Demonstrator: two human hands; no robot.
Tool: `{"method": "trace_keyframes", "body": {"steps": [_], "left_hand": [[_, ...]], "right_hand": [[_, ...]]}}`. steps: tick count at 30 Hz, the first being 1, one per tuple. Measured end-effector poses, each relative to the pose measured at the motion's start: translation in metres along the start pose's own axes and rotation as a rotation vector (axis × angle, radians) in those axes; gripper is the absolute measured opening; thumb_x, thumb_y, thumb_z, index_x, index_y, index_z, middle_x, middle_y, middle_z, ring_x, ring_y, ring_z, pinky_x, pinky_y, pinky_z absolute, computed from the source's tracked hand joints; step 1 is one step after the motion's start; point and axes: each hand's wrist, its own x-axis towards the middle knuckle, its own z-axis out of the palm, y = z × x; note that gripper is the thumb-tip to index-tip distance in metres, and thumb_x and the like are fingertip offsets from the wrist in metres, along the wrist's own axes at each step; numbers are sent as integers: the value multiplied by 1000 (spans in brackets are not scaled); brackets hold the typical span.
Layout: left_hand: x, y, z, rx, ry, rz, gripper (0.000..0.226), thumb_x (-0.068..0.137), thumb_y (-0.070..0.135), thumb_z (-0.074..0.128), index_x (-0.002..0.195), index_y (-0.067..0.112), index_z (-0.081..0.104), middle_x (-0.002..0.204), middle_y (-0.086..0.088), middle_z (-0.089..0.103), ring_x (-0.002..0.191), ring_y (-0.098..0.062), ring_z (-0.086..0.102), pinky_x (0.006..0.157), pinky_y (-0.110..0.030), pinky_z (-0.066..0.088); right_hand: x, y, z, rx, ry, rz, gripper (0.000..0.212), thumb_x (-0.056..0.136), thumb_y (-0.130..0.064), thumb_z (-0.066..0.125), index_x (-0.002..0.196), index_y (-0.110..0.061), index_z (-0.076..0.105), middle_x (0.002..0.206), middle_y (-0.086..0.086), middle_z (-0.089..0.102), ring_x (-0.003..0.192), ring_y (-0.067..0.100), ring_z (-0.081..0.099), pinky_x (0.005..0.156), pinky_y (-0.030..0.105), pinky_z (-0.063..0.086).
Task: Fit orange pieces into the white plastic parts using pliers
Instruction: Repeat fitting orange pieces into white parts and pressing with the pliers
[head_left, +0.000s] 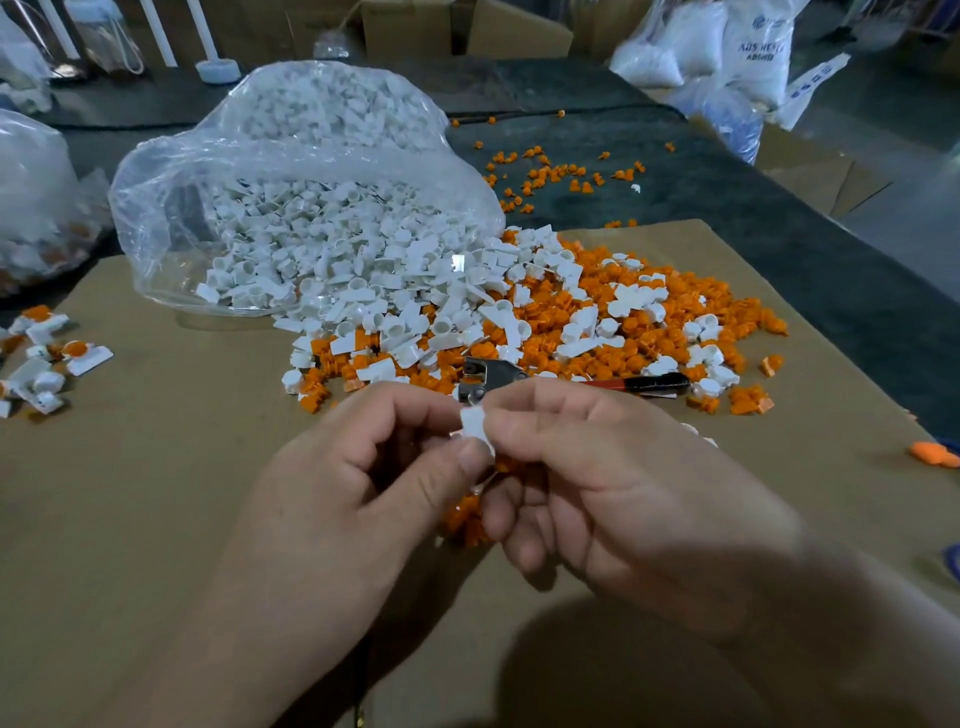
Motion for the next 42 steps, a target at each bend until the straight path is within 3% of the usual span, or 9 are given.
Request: {"method": "trace_keyframes", "body": {"steps": [4, 7, 10, 15, 24, 30, 33, 38, 42], "left_hand": [[1, -3, 6, -88, 38, -57, 28, 67, 57, 70, 90, 41, 72, 74, 13, 73, 62, 0, 66, 52, -13, 50], [2, -8, 3, -199, 86, -125, 31, 65, 52, 74, 87, 30, 73, 67, 4, 70, 57, -11, 61, 53, -32, 49], [6, -13, -3, -402, 132, -237, 27, 62, 40, 78, 78, 19, 72, 61, -7, 66, 52, -18, 57, 51, -34, 46], [7, -8, -4, -494, 94, -274, 22, 61, 35, 77, 74, 18, 70, 67, -10, 69, 54, -18, 61, 47, -31, 46], [5, -3, -2, -382, 83, -248, 29, 58, 46, 73, 75, 22, 70, 53, 0, 60, 45, -13, 51, 41, -21, 41], [5, -7, -2, -361, 68, -231, 29, 62, 46, 73, 78, 22, 70, 58, -4, 63, 48, -17, 53, 48, -29, 42], [5, -9, -1, -364, 90, -221, 30, 63, 45, 74, 81, 21, 70, 58, -4, 61, 47, -18, 52, 49, -29, 42], [6, -11, 1, -398, 56, -201, 28, 58, 40, 78, 81, 25, 72, 60, 2, 60, 49, -12, 56, 44, -21, 44], [4, -11, 0, -419, 44, -202, 24, 61, 38, 75, 78, 22, 71, 60, -4, 61, 49, -13, 56, 45, -21, 44]], "right_hand": [[1, 1, -1, -56, -13, -15, 25, 86, -14, 62, 108, -3, 59, 64, 11, 63, 46, 16, 58, 42, 22, 47], [1, 1, -1, 10, -53, -1, 30, 84, 2, 63, 114, 2, 56, 76, 20, 66, 59, 23, 66, 52, 25, 54], [0, -1, -2, 92, -58, -16, 27, 85, 15, 51, 109, 4, 56, 85, 21, 66, 69, 31, 70, 56, 29, 57], [-3, -6, -3, 93, -89, 37, 20, 95, 3, 45, 113, -1, 55, 86, 23, 66, 63, 30, 70, 51, 29, 56], [-4, -8, -8, 84, -125, 7, 25, 89, -5, 47, 113, -4, 52, 74, 18, 62, 49, 23, 63, 43, 27, 53], [-6, -8, -8, 52, -131, 7, 27, 88, -7, 35, 107, -1, 54, 81, 26, 64, 56, 33, 67, 47, 32, 55], [-5, -7, -7, 45, -122, -42, 23, 90, -11, 41, 107, -3, 55, 93, 27, 66, 62, 33, 69, 50, 34, 55], [-7, -3, -11, -453, 94, -307, 17, 86, -34, 64, 100, -31, 73, 75, 2, 65, 63, 20, 62, 59, 42, 50], [-9, -4, -12, -621, 195, -412, 20, 80, -41, 65, 98, -40, 74, 63, -5, 59, 56, 13, 55, 53, 29, 51]]}}
